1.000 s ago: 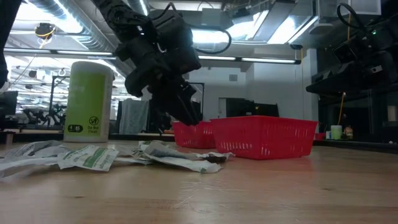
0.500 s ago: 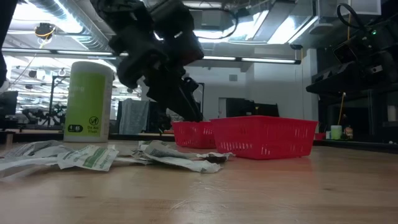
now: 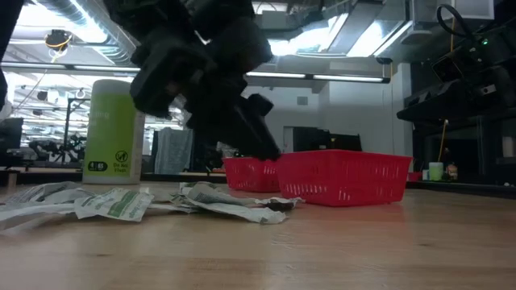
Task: Pick & Place First Aid Supplies
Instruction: Put the gray towelette pad into the red container
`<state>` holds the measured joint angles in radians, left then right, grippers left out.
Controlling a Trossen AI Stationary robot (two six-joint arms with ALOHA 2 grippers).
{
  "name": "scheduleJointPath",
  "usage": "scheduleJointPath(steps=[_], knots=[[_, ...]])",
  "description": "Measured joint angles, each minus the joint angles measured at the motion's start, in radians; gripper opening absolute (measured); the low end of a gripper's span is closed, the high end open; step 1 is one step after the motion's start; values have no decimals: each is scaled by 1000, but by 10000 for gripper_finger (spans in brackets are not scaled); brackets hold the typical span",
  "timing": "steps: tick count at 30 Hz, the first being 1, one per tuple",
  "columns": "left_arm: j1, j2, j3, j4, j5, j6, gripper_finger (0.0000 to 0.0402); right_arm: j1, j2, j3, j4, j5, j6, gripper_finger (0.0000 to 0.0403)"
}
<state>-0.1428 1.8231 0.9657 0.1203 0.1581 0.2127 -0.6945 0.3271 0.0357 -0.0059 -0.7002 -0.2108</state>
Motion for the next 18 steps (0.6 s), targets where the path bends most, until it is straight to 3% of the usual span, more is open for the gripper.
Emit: scheduleJointPath(steps=[18], knots=[[-34,36,-1,46,-3,7,124,0,0,0,0,0,0,126]])
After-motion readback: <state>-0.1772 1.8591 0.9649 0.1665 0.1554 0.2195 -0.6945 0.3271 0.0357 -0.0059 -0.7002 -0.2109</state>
